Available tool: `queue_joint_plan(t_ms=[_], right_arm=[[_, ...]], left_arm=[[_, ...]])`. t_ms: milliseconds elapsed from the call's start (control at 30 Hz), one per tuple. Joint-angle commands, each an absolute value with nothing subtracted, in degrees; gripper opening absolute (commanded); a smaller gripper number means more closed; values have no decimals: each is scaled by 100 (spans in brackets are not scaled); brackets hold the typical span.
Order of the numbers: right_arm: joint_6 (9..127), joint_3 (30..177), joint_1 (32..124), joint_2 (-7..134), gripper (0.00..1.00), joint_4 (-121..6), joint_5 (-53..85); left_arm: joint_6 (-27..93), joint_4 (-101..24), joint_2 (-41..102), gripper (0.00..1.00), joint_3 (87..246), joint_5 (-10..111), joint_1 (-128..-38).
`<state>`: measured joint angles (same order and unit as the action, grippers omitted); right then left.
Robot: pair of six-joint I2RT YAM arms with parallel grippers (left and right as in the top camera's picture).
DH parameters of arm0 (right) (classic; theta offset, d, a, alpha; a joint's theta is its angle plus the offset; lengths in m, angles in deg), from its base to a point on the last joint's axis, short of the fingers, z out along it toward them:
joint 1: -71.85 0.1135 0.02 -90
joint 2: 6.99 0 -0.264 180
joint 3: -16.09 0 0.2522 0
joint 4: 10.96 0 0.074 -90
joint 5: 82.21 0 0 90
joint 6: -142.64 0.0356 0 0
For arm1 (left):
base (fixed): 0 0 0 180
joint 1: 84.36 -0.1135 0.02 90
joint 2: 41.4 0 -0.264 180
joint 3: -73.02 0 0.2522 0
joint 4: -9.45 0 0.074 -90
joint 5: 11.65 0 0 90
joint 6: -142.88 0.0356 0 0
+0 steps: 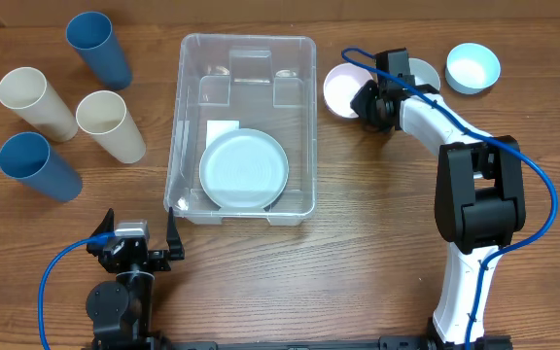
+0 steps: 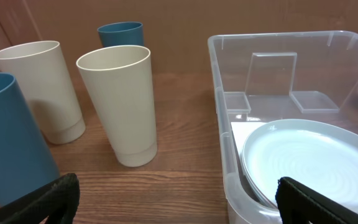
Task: Pack container
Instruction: 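Move the right gripper to the pink bowl and grasp its rim, then carry the pink bowl into the bin and lower it onto the plates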
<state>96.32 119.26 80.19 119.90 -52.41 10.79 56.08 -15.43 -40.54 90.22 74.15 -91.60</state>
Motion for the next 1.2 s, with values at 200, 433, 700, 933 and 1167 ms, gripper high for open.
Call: queue_joint_plan(t_ms=[200,433,700,933,1167], right_arm=[[9221,12566,8045,10731,4,-6642,743],[8679,12569,8170,9418,4,-7087,445],[7656,12595,10065,9332,5,-6259,-623],[7892,12682,10611,9557,8,-6263,-650],[7615,12684,10594,9901,7,-6425,-42]], left_arm=[[5676,-1545,-4113,100,9004,7430,-9193],[5676,-1545,-4113,100,9004,7430,-9193],[5676,-1545,-4113,100,9004,7430,-9193],[5676,-1545,-4113,100,9004,7430,-9193],[5676,-1545,-4113,100,9004,7430,-9193]])
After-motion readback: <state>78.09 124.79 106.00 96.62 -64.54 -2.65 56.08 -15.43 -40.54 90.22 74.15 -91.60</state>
